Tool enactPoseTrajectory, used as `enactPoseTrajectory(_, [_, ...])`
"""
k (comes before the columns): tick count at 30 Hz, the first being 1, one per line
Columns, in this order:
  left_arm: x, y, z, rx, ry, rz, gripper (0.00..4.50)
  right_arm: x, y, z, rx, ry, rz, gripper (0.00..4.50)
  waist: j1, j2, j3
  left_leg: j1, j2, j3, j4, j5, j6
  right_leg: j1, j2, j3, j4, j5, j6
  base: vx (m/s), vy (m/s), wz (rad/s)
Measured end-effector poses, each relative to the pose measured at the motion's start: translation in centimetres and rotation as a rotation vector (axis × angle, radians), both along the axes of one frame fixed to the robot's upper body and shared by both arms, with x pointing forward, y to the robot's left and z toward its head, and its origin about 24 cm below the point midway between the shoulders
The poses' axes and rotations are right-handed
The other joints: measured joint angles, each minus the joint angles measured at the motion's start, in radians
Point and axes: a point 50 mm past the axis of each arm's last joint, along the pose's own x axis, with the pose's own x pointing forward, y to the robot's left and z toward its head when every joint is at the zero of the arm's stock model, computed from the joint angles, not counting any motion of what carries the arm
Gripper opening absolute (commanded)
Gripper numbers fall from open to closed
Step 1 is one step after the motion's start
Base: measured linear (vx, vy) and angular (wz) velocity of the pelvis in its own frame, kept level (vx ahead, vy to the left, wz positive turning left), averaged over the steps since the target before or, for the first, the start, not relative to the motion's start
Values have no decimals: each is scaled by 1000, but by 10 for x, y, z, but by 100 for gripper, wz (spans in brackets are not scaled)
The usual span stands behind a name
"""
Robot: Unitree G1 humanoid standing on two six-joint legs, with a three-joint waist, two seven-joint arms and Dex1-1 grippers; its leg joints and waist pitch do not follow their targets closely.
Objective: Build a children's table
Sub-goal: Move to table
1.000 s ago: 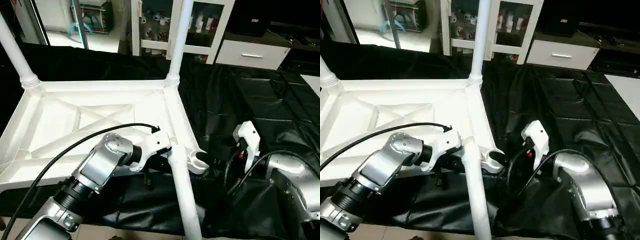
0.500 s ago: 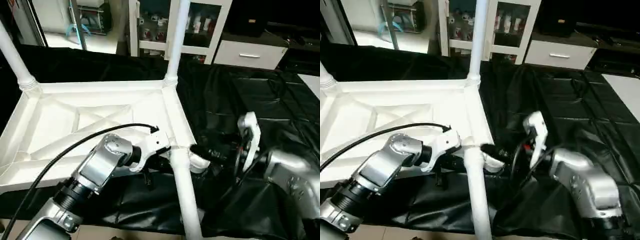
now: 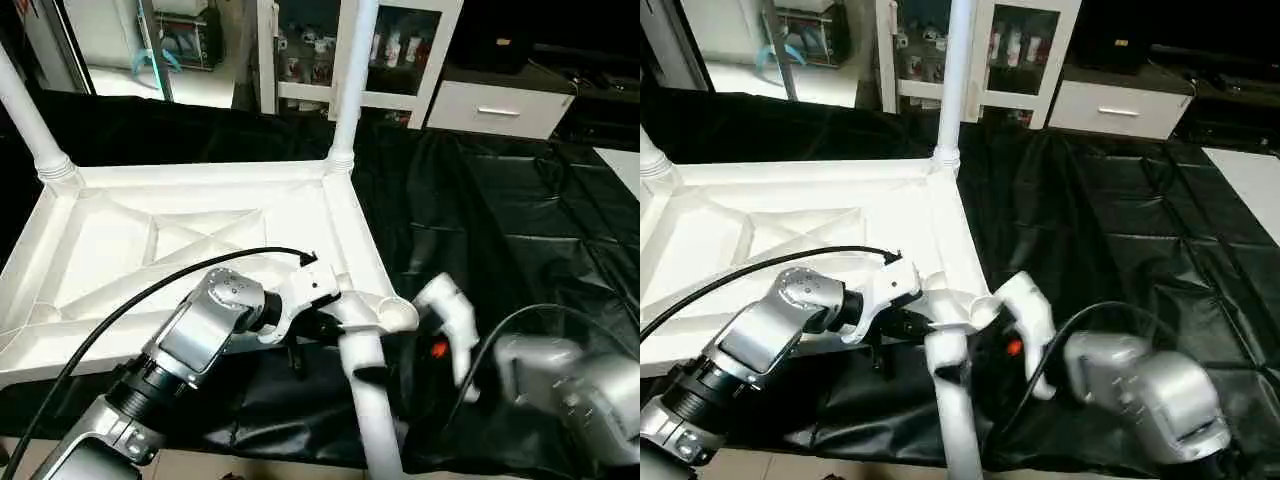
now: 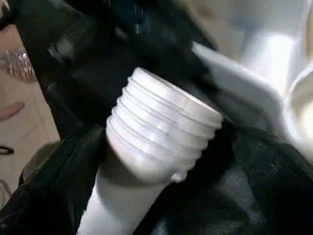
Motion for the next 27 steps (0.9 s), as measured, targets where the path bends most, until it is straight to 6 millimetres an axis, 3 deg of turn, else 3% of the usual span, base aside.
enactPoseTrajectory(2, [1, 1, -1, 2, -1, 7, 0, 2, 8, -8, 5, 32, -59, 446, -2, 0, 0, 0, 0, 0, -1, 1, -1, 0, 0, 0, 0, 0, 0, 0, 0, 0])
enactPoseTrajectory(3, [1, 0, -1, 1, -3, 8, 0, 2, 13, -13, 10, 57, -88, 412, -3, 0, 0, 0, 0, 0, -1, 2, -3, 0, 0, 0, 0, 0, 1, 0, 0, 0])
enactPoseTrajectory(4, [1, 0, -1, 1, -2, 9, 0, 3, 14, -14, 9, 61, -109, 412, -3, 1, 0, 0, 0, 0, -1, 2, -4, 0, 0, 0, 0, 0, 1, 0, 0, 0])
enactPoseTrajectory(8, [3, -1, -3, 0, 0, 17, 0, 9, 7, -19, -57, 31, -141, 412, -4, 3, -1, 1, 0, 0, -1, 3, -5, 3, 0, 0, -1, 1, 1, 0, 0, 0])
enactPoseTrajectory(15, [5, 0, -4, 6, -7, 32, 0, 14, 9, -23, -72, 14, -156, 338, -14, 2, -2, 3, 0, -1, -2, 4, -7, 5, 0, 0, -4, 0, 3, 0, 0, 0])
enactPoseTrajectory(27, [6, 0, -4, 8, -11, 38, 0, 17, 8, -24, -74, 15, -159, 326, -18, 1, -3, 2, 0, -1, -2, 5, -7, 7, 0, 0, -12, 2, 8, 0, 0, 0])
